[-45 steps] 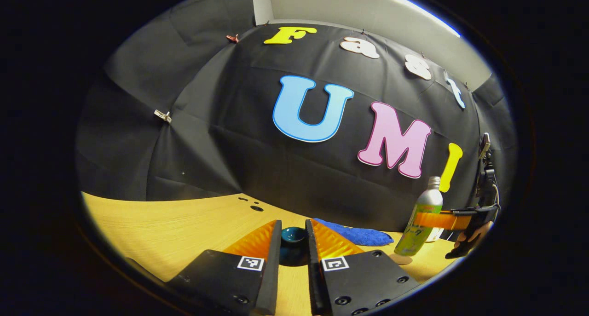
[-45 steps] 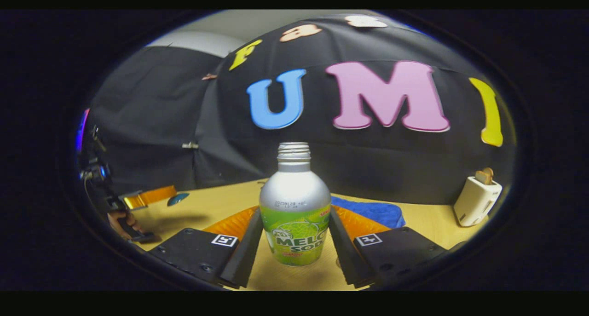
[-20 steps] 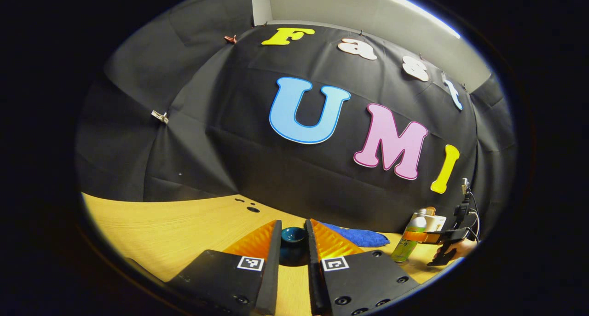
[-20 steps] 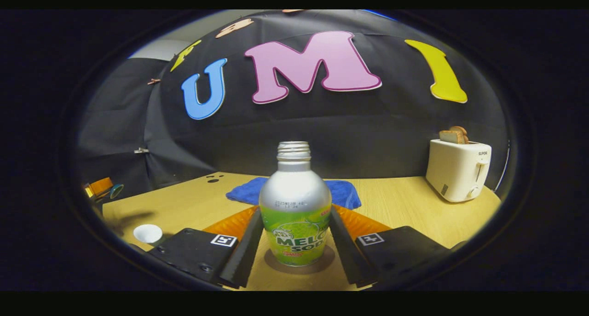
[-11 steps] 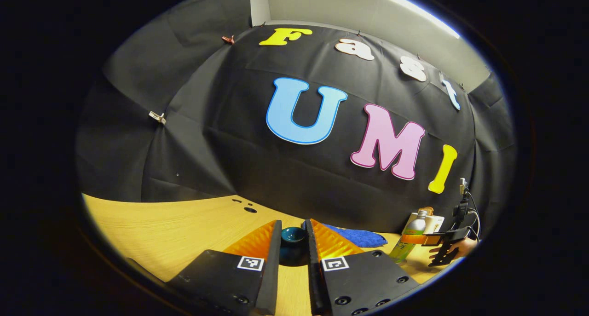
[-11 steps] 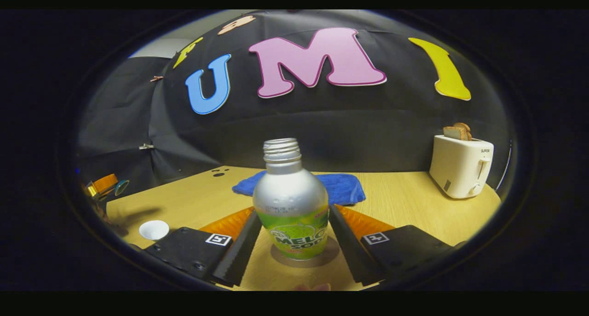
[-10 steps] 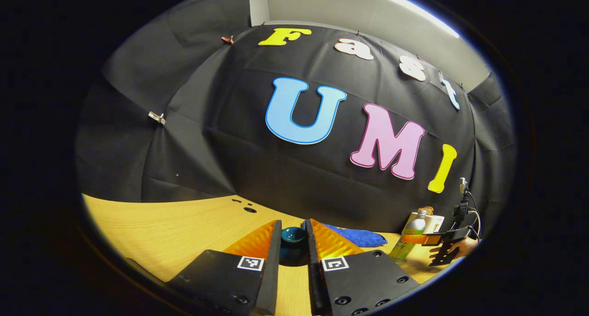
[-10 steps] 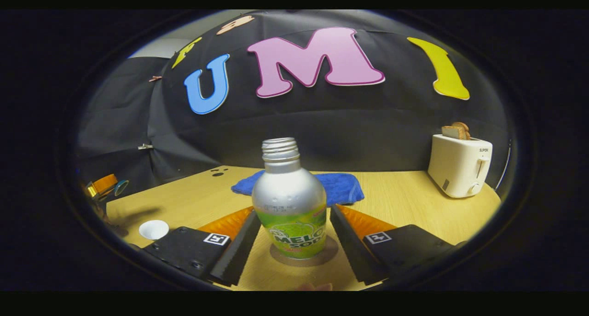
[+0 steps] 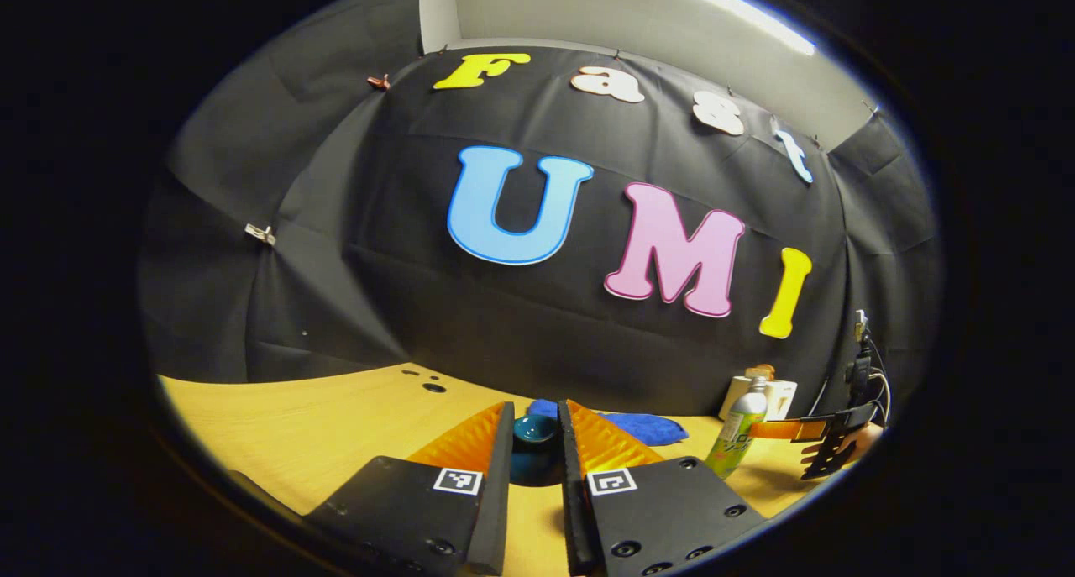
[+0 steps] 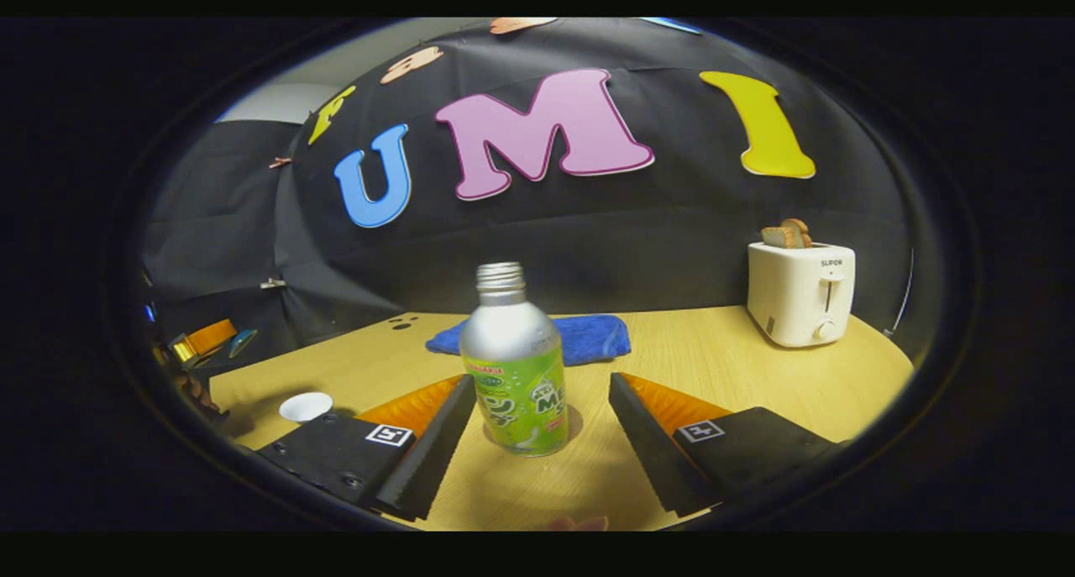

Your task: Open the teacup lid with one hand, grasp the water bottle and pour water into the teacup with the other hand; after pouring, place the water bottle on the coaster and then close the teacup lid.

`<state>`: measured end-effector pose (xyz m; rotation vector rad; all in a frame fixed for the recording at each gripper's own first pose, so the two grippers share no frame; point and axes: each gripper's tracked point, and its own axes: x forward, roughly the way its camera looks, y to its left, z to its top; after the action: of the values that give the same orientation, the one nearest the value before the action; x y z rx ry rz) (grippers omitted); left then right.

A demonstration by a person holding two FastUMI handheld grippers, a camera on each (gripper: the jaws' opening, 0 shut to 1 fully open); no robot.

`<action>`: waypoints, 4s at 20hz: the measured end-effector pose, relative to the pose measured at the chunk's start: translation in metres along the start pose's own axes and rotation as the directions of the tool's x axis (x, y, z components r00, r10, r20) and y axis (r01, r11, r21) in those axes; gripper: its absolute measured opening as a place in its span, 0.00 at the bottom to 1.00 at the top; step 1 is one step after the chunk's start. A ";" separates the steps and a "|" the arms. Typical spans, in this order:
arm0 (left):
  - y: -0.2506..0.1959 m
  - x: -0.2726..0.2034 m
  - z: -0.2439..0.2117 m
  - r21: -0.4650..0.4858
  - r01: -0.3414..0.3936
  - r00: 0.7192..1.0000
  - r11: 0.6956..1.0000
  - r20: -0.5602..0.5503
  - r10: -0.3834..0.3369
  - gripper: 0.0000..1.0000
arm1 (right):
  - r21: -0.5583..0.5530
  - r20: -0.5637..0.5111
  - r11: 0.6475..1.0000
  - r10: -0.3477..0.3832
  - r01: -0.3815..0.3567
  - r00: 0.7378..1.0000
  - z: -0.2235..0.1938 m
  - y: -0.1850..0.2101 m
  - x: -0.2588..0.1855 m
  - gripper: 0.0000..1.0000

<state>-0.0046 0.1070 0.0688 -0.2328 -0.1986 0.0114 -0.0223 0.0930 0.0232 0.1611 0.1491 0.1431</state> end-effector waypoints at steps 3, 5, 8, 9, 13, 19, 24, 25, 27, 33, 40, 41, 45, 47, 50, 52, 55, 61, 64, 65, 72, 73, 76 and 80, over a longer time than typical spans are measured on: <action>-0.027 -0.005 -0.010 0.052 0.022 1.000 0.998 -0.020 -0.021 0.31 | 0.055 -0.018 0.998 0.038 -0.037 0.999 -0.012 0.006 -0.013 0.98; -0.041 -0.010 -0.020 0.093 0.035 0.998 0.995 -0.048 -0.030 0.31 | 0.084 -0.021 0.995 0.057 -0.055 0.998 -0.019 0.009 -0.021 0.98; -0.060 -0.018 -0.036 0.098 0.083 0.991 0.992 -0.111 -0.072 0.29 | 0.077 -0.010 0.995 0.057 -0.056 0.998 -0.023 0.009 -0.037 0.98; -0.064 -0.020 -0.041 0.076 0.095 0.988 0.993 -0.132 -0.085 0.31 | 0.064 0.003 0.997 0.052 -0.052 0.999 -0.022 0.011 -0.043 0.98; -0.064 -0.020 -0.057 0.048 0.088 0.976 0.995 -0.202 -0.076 0.31 | -0.019 0.074 1.000 0.005 -0.004 0.997 -0.008 0.012 -0.071 0.98; -0.071 0.001 -0.078 0.096 0.091 0.962 0.991 -0.264 -0.063 0.31 | -0.149 0.087 0.988 -0.021 0.034 0.996 -0.019 0.020 -0.096 0.98; -0.068 0.014 -0.107 0.134 0.066 0.938 0.989 -0.345 -0.016 0.31 | -0.166 0.085 0.986 -0.001 0.015 0.996 -0.031 0.032 -0.104 0.98; -0.068 0.015 -0.111 0.135 0.066 0.935 0.989 -0.354 -0.014 0.31 | -0.170 0.100 0.985 0.009 0.008 0.995 -0.027 0.034 -0.105 0.98; -0.068 0.017 -0.116 0.150 0.061 0.931 0.987 -0.366 -0.001 0.31 | -0.181 0.108 0.983 0.018 0.002 0.994 -0.028 0.035 -0.105 0.98; -0.068 0.020 -0.120 0.193 0.057 0.925 0.980 -0.380 0.021 0.32 | -0.163 0.128 0.986 0.038 -0.017 0.991 -0.026 0.039 -0.105 0.98; -0.070 0.018 -0.118 0.243 0.040 0.935 0.969 -0.352 0.050 0.44 | -0.163 0.130 0.987 0.033 -0.011 0.991 -0.026 0.038 -0.105 0.98; -0.070 0.017 -0.115 0.237 0.031 0.938 0.971 -0.341 0.053 0.48 | -0.163 0.129 0.987 0.033 -0.011 0.991 -0.026 0.038 -0.105 0.98; -0.079 0.006 -0.104 0.233 0.026 0.961 0.972 -0.274 0.040 0.70 | -0.162 0.132 0.987 0.025 -0.003 0.991 -0.025 0.037 -0.105 0.98; -0.086 0.001 -0.099 0.242 0.037 0.969 0.970 -0.244 0.024 0.76 | -0.161 0.132 0.987 0.018 0.003 0.991 -0.026 0.036 -0.104 0.98; -0.090 -0.003 -0.095 0.233 0.034 0.979 0.972 -0.206 0.015 0.86 | -0.161 0.133 0.987 0.013 0.009 0.991 -0.025 0.035 -0.105 0.98; -0.097 -0.004 -0.096 0.233 0.052 0.980 0.971 -0.201 -0.005 0.87 | -0.159 0.137 0.987 -0.005 0.027 0.991 -0.024 0.031 -0.104 0.98; -0.108 -0.004 -0.097 0.227 0.093 0.977 0.969 -0.209 -0.045 0.90 | -0.155 0.144 0.986 -0.039 0.061 0.989 -0.023 0.024 -0.102 0.98; -0.114 -0.001 -0.099 0.221 0.122 0.974 0.968 -0.215 -0.073 0.94 | -0.154 0.145 0.985 -0.049 0.072 0.988 -0.022 0.022 -0.100 0.98; -0.115 -0.001 -0.099 0.221 0.123 0.974 0.967 -0.213 -0.075 0.94 | -0.154 0.145 0.985 -0.049 0.071 0.988 -0.022 0.023 -0.100 0.98; -0.115 0.000 -0.100 0.222 0.123 0.973 0.967 -0.216 -0.075 0.94 | -0.154 0.145 0.985 -0.049 0.071 0.988 -0.022 0.022 -0.100 0.98; -0.116 -0.001 -0.099 0.220 0.127 0.974 0.967 -0.215 -0.079 0.94 | -0.154 0.145 0.986 -0.049 0.071 0.988 -0.022 0.022 -0.100 0.98; -0.116 -0.001 -0.099 0.220 0.127 0.974 0.967 -0.215 -0.079 0.94 | -0.155 0.145 0.985 -0.048 0.071 0.988 -0.022 0.023 -0.100 0.98; -0.116 -0.001 -0.099 0.221 0.127 0.974 0.967 -0.214 -0.079 0.94 | -0.154 0.145 0.985 -0.048 0.071 0.988 -0.022 0.022 -0.100 0.98; -0.116 -0.001 -0.099 0.221 0.128 0.973 0.967 -0.215 -0.080 0.94 | -0.154 0.145 0.986 -0.048 0.070 0.988 -0.022 0.022 -0.100 0.98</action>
<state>0.0126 -0.0287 0.0006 0.0124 -0.0031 -0.0933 -0.1266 0.1022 0.0194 0.0070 0.0016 0.0837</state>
